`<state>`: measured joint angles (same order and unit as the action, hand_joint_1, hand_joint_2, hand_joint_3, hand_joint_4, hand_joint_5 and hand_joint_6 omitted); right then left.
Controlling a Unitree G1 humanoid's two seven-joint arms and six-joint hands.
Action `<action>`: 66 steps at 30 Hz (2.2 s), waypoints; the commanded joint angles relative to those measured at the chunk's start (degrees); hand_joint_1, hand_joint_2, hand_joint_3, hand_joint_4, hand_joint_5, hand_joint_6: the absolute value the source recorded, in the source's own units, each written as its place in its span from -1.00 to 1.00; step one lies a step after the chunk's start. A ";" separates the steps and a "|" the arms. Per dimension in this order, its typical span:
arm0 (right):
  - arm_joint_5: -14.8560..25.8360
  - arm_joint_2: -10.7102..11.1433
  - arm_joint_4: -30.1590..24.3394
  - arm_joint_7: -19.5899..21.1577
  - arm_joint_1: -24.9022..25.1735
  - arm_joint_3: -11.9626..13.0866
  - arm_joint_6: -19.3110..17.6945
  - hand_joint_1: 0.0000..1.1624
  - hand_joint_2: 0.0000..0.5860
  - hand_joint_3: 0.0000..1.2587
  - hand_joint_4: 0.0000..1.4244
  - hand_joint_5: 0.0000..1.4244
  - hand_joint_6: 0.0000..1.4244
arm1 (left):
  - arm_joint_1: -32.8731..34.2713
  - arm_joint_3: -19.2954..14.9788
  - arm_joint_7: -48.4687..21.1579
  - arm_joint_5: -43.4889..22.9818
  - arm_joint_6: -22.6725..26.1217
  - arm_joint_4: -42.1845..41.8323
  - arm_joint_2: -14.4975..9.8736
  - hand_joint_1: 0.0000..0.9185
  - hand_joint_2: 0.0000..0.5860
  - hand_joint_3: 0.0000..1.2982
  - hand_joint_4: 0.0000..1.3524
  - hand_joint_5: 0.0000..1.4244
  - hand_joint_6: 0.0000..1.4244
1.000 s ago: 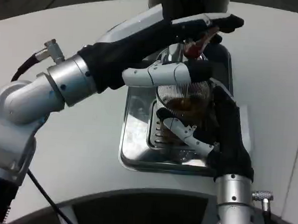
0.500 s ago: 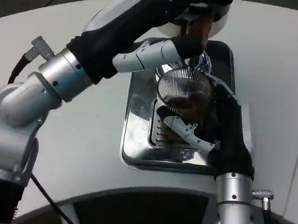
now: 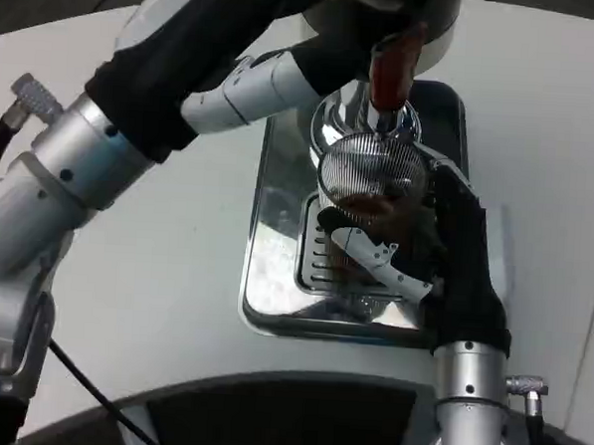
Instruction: Grasp the cup under the faucet to collect the drink, then remove the cup.
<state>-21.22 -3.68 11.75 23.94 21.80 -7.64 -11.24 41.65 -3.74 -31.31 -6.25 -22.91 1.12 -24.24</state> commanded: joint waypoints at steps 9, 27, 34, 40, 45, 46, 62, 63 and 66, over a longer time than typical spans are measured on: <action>-0.71 0.32 -0.76 1.15 -1.36 0.72 -0.87 0.55 -0.29 -0.13 -0.08 0.06 -0.19 | -11.48 -4.07 3.45 -0.42 5.28 -10.45 -1.55 -1.00 -0.66 -0.59 -0.55 -0.48 -0.50; 0.05 2.29 -10.77 -1.00 -8.29 2.33 -1.09 0.57 -0.39 0.03 0.07 0.29 0.13 | -20.85 -6.02 6.81 1.19 8.24 -14.41 -1.46 -1.00 -0.63 -0.56 -0.53 -0.48 -0.48; 0.65 2.64 -15.00 -2.62 -10.80 3.35 -0.72 0.56 -0.41 0.05 0.10 0.34 0.18 | -23.97 -5.92 8.08 2.09 8.32 -14.94 -1.17 -1.00 -0.63 -0.56 -0.53 -0.48 -0.48; 0.83 2.63 -17.55 -3.75 -12.73 3.91 -0.49 0.57 -0.45 0.06 0.12 0.38 0.23 | -26.21 -5.52 8.47 2.99 8.33 -15.10 -0.75 -1.00 -0.63 -0.56 -0.53 -0.48 -0.48; 1.17 2.34 -19.87 -4.70 -14.52 4.49 -0.06 0.57 -0.46 0.06 0.14 0.38 0.24 | -27.82 -5.26 8.93 4.11 8.26 -14.89 -1.00 -1.00 -0.63 -0.56 -0.53 -0.48 -0.48; 1.20 2.36 -20.46 -4.90 -15.04 4.55 -0.04 0.57 -0.46 0.07 0.14 0.40 0.24 | -28.10 -5.26 8.97 4.36 8.23 -14.83 -1.09 -1.00 -0.63 -0.56 -0.53 -0.48 -0.48; 2.87 3.00 -31.49 -10.25 -24.02 5.01 0.48 0.57 -0.46 0.12 0.18 0.44 0.32 | -33.59 -5.41 9.75 7.35 7.81 -14.89 -1.18 -1.00 -0.61 -0.56 -0.53 -0.48 -0.50; 2.91 2.98 -31.87 -10.42 -24.31 5.03 0.50 0.57 -0.46 0.13 0.18 0.44 0.33 | -33.83 -5.44 9.84 7.52 7.92 -15.03 -1.22 -1.00 -0.61 -0.56 -0.53 -0.48 -0.50; 2.74 3.12 -33.34 -10.94 -25.29 4.98 0.33 0.57 -0.46 0.13 0.18 0.45 0.35 | -34.40 -5.39 10.06 8.73 8.05 -15.59 -1.71 -1.00 -0.61 -0.56 -0.54 -0.49 -0.51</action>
<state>-18.73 -0.44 -18.90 13.25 -2.52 -2.45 -9.99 8.78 -9.04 -21.89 0.80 -14.87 -13.32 -24.88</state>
